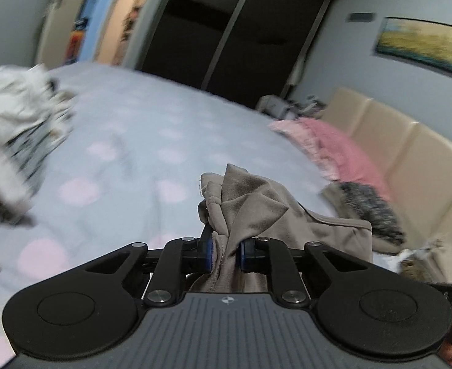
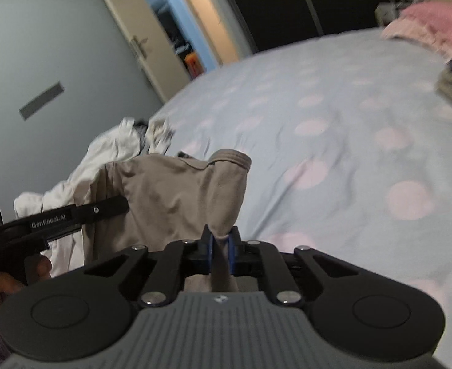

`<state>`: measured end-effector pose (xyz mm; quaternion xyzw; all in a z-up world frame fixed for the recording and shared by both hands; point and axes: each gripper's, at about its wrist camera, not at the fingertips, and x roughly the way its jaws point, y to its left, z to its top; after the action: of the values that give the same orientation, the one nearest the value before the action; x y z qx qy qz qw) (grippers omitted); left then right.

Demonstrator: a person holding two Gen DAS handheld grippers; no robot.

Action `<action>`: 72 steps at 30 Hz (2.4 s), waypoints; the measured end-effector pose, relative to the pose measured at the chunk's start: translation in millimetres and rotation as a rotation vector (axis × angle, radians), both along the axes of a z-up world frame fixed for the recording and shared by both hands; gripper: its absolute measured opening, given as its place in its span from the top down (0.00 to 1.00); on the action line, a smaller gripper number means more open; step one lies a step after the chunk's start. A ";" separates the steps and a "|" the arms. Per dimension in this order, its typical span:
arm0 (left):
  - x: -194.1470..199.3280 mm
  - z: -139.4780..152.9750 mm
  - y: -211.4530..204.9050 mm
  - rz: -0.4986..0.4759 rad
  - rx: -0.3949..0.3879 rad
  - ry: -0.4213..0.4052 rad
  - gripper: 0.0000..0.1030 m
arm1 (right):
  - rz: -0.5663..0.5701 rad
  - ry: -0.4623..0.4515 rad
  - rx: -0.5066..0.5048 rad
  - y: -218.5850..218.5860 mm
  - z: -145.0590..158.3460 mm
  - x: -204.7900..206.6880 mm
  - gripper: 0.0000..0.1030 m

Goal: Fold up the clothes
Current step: 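Lift the folded shirt with both grippers and carry it to the headboard stack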

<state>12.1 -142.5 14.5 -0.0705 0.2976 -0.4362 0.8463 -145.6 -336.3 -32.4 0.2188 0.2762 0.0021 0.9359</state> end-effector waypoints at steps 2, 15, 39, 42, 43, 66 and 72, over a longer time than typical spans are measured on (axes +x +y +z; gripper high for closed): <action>-9.8 16.0 -20.7 -0.054 -0.022 -0.033 0.88 | -0.048 -0.039 -0.023 -9.6 13.6 -22.7 0.90; -83.8 102.1 -223.3 -0.490 -0.141 -0.169 0.88 | -0.512 -0.228 -0.160 -102.5 94.8 -169.0 0.90; -255.5 88.1 -548.6 -1.068 -0.026 -0.304 0.88 | -1.129 -0.049 -0.238 -304.2 114.5 -277.7 0.90; -267.2 78.0 -578.4 -1.098 0.000 -0.312 0.88 | -1.169 -0.006 -0.238 -329.0 107.1 -277.5 0.90; -270.1 75.7 -587.3 -1.105 0.005 -0.307 0.88 | -1.182 0.009 -0.242 -336.9 104.5 -277.3 0.90; -295.0 64.0 -643.1 -1.093 0.169 -0.380 0.63 | -1.371 0.186 -0.275 -386.3 53.6 -271.4 0.69; -280.0 80.7 -595.8 -1.158 0.068 -0.462 0.90 | -1.257 0.079 -0.311 -373.3 67.0 -261.8 0.70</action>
<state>-267.9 -738.2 95.2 0.2253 0.1104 -0.8185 0.5169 -407.4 -709.5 34.6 0.2005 0.1268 -0.5944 0.7684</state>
